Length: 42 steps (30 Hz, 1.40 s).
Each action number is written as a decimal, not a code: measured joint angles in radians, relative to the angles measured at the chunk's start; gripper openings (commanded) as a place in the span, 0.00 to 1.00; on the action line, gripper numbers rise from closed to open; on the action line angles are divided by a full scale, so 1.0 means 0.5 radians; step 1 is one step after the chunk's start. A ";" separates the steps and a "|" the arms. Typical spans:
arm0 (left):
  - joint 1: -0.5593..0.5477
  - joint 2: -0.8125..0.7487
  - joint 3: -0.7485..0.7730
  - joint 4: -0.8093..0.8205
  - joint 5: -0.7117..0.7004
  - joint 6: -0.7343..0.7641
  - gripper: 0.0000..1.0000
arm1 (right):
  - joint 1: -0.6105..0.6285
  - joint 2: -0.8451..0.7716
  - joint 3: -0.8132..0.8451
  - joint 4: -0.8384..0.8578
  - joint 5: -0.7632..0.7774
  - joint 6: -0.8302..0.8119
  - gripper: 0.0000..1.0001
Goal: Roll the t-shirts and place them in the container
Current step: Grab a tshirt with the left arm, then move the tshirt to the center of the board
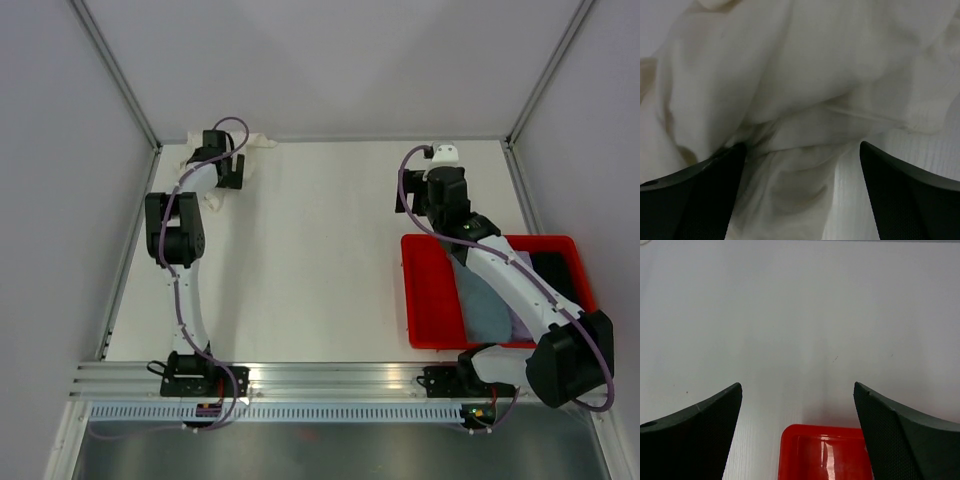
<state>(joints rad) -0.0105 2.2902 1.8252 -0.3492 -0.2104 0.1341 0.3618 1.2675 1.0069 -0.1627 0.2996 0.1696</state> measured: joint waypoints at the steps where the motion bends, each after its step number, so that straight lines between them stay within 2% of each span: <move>1: 0.000 0.054 0.000 -0.034 -0.014 -0.011 1.00 | 0.023 0.004 0.000 -0.015 0.000 0.000 0.98; 4: 0.014 0.040 0.051 -0.072 -0.167 0.071 0.98 | 0.095 0.007 0.000 -0.063 0.009 0.006 0.98; 5: 0.019 0.048 0.051 -0.093 -0.183 0.080 0.91 | 0.118 0.007 0.000 -0.081 0.021 0.008 0.98; 6: 0.027 0.060 0.051 -0.109 -0.192 0.085 0.80 | 0.140 0.007 0.000 -0.094 0.034 0.012 0.98; 7: 0.040 0.077 0.053 -0.121 -0.195 0.084 0.50 | 0.165 0.007 0.002 -0.107 0.047 0.013 0.98; 9: 0.063 0.089 0.069 -0.140 -0.208 0.110 0.14 | 0.220 0.007 0.018 -0.146 0.076 0.014 0.98; 10: 0.076 0.096 0.069 -0.157 -0.206 0.130 0.03 | 0.249 0.007 0.035 -0.173 0.080 0.012 0.98; 14: 0.111 0.094 0.056 -0.172 -0.149 0.150 0.02 | 0.320 0.007 0.124 -0.219 0.067 0.005 0.94; 17: 0.132 -0.027 -0.109 -0.137 0.014 0.155 0.02 | 0.346 0.006 0.172 -0.222 0.008 0.003 0.90; 20: 0.146 -0.284 -0.400 -0.188 0.269 0.172 0.02 | 0.378 0.010 0.179 -0.233 -0.047 0.002 0.87; 24: 0.146 -0.761 -0.643 -0.497 0.715 0.249 0.02 | 0.525 0.111 0.255 -0.298 -0.061 -0.033 0.86; 29: 0.134 -1.376 -0.674 -0.733 1.034 0.343 0.02 | 0.809 0.321 0.385 -0.298 -0.121 -0.119 0.86; 34: 0.134 -1.907 -0.628 -0.983 1.263 0.428 0.02 | 1.027 0.351 0.389 -0.188 -0.320 -0.166 0.88; 42: 0.129 -2.330 -0.505 -1.257 1.707 0.476 0.02 | 1.225 0.333 0.472 0.061 -0.600 -0.156 0.92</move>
<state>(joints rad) 0.0540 1.1252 1.5726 -0.9779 0.6434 0.3721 0.9745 1.4338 1.2430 -0.1322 -0.0002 0.0914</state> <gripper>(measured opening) 0.072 0.904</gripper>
